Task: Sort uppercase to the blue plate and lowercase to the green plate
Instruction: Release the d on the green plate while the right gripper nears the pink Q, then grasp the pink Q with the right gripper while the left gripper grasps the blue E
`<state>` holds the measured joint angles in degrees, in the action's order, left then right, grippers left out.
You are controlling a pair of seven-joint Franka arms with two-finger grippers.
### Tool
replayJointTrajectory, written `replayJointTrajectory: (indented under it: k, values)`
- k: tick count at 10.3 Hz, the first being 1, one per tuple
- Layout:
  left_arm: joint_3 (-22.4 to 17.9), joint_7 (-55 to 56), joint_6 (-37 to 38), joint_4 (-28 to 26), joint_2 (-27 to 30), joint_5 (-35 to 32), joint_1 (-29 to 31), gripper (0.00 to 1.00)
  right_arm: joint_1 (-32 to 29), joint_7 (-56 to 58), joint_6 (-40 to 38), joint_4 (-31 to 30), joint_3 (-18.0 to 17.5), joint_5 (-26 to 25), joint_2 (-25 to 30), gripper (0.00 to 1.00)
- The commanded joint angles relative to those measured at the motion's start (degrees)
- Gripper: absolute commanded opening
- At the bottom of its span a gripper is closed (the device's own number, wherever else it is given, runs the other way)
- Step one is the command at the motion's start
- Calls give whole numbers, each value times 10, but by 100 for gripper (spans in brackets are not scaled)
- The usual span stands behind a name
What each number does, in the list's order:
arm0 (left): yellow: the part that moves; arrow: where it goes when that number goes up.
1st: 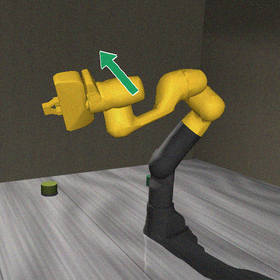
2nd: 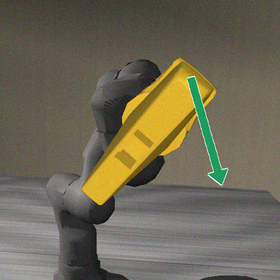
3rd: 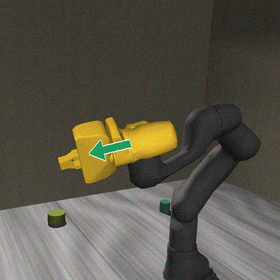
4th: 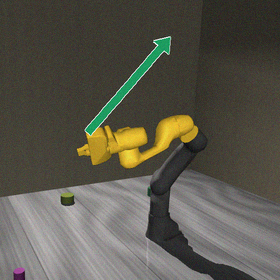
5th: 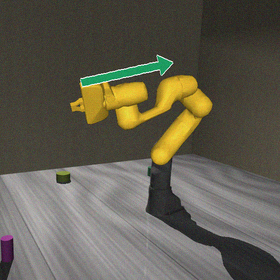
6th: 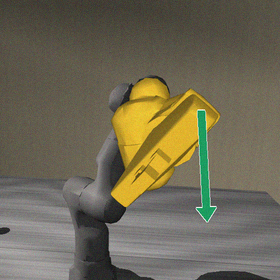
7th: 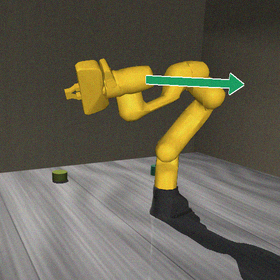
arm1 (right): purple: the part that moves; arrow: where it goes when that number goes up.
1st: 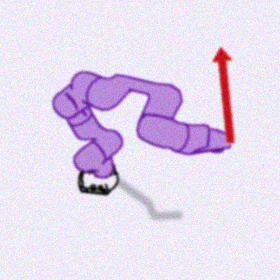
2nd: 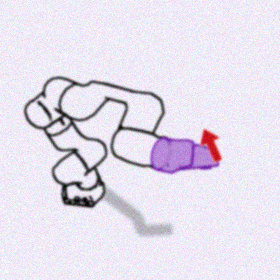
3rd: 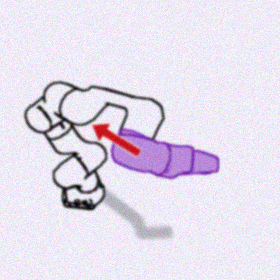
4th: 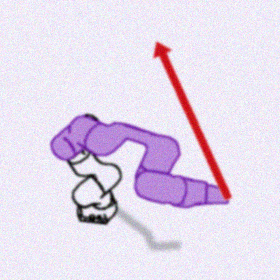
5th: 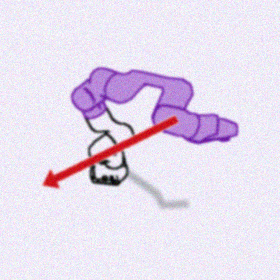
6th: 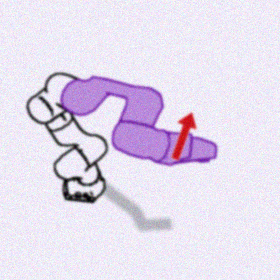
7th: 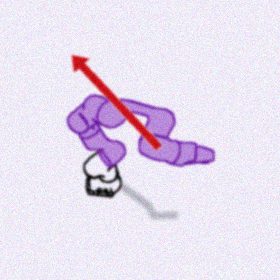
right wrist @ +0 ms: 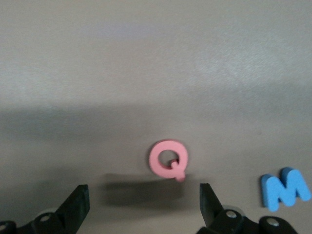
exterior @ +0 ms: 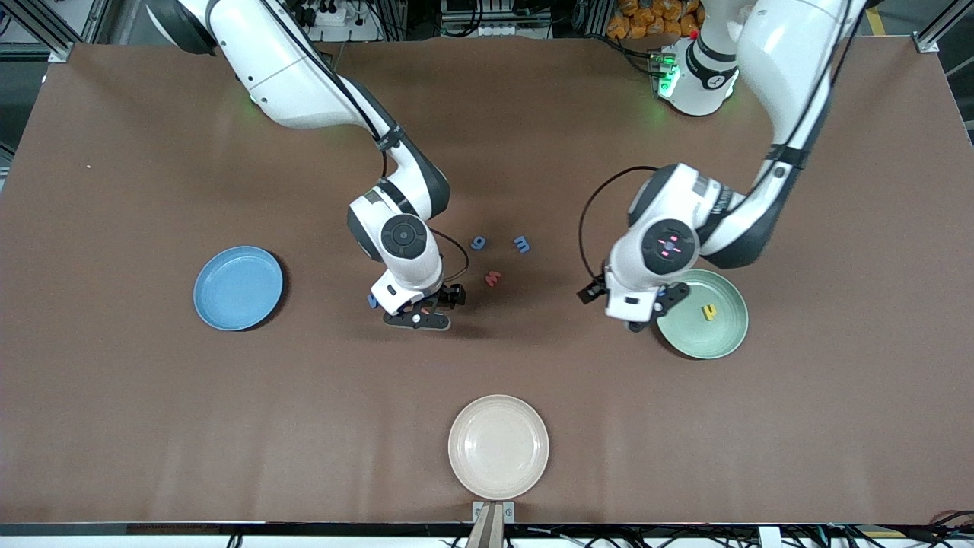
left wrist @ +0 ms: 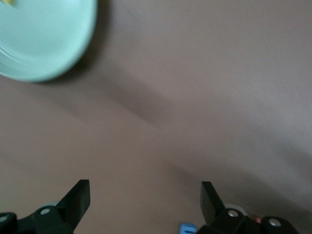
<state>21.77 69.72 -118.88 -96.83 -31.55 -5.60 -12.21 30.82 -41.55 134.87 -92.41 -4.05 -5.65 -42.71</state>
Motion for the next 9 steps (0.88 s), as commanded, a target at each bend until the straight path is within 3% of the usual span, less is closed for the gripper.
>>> replayJointTrajectory:
  k: [1, 4, 9]
  values:
    - [-1, 52, -98, -45, -8, -7, -32, 100, -27, 47, 5, -29, -14, 6, 1, 100]
    - [-3, 107, -123, -47, -40, -56, -70, 100, -33, 58, 7, -29, -14, 6, 2, 100]
    - [-3, 139, -161, -46, -70, -58, -112, 99, -42, 58, 6, -16, -13, 6, 4, 100]
